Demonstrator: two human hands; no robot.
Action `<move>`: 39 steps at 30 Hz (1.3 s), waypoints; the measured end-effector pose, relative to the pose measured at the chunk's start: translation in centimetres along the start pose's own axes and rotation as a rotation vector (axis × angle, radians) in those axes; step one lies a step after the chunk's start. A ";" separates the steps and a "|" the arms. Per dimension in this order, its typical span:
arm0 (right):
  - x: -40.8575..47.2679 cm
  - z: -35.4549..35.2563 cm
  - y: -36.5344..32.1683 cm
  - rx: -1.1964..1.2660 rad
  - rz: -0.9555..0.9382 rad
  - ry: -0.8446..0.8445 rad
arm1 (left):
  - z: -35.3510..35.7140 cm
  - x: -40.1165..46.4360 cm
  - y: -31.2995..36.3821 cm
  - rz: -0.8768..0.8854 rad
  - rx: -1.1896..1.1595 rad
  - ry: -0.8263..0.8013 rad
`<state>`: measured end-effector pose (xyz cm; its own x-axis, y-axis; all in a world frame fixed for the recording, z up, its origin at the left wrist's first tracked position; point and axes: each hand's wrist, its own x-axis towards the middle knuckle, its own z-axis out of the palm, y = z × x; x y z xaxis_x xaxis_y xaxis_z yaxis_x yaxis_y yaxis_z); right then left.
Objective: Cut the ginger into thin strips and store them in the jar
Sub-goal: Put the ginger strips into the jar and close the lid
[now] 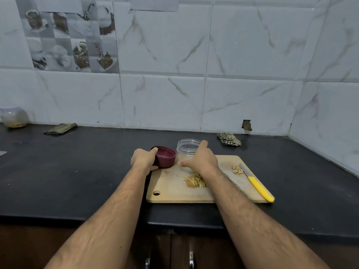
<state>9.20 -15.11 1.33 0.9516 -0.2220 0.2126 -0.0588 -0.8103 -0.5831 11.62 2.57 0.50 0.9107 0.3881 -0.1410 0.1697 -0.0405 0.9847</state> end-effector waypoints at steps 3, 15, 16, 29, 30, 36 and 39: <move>-0.1 -0.3 0.2 -0.005 -0.007 -0.047 | -0.2 -0.7 0.3 0.081 0.276 0.053; -0.2 -7.5 3.5 -0.189 -0.050 -0.097 | -0.5 -4.0 0.6 0.469 0.540 0.155; -0.5 -7.8 3.8 -0.229 -0.046 -0.121 | 0.0 -5.0 0.5 0.572 0.493 0.137; -3.9 -2.7 4.1 -0.501 -0.043 -0.145 | 5.1 -4.3 -0.9 0.612 0.721 -0.076; -4.1 -2.4 4.2 -0.542 -0.065 -0.125 | 5.3 -4.2 -1.1 0.623 0.721 -0.066; -3.7 -2.2 4.9 -0.571 -0.190 -0.074 | 6.2 -3.4 -2.4 0.725 0.743 0.024; -3.2 -2.9 4.9 -0.485 -0.220 -0.127 | 6.2 -3.1 -2.8 0.777 0.699 0.050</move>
<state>4.97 -19.89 0.09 0.9843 0.0235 0.1751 0.0416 -0.9941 -0.1006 10.70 -4.26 -2.49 0.8482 0.0644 0.5257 -0.2615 -0.8122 0.5214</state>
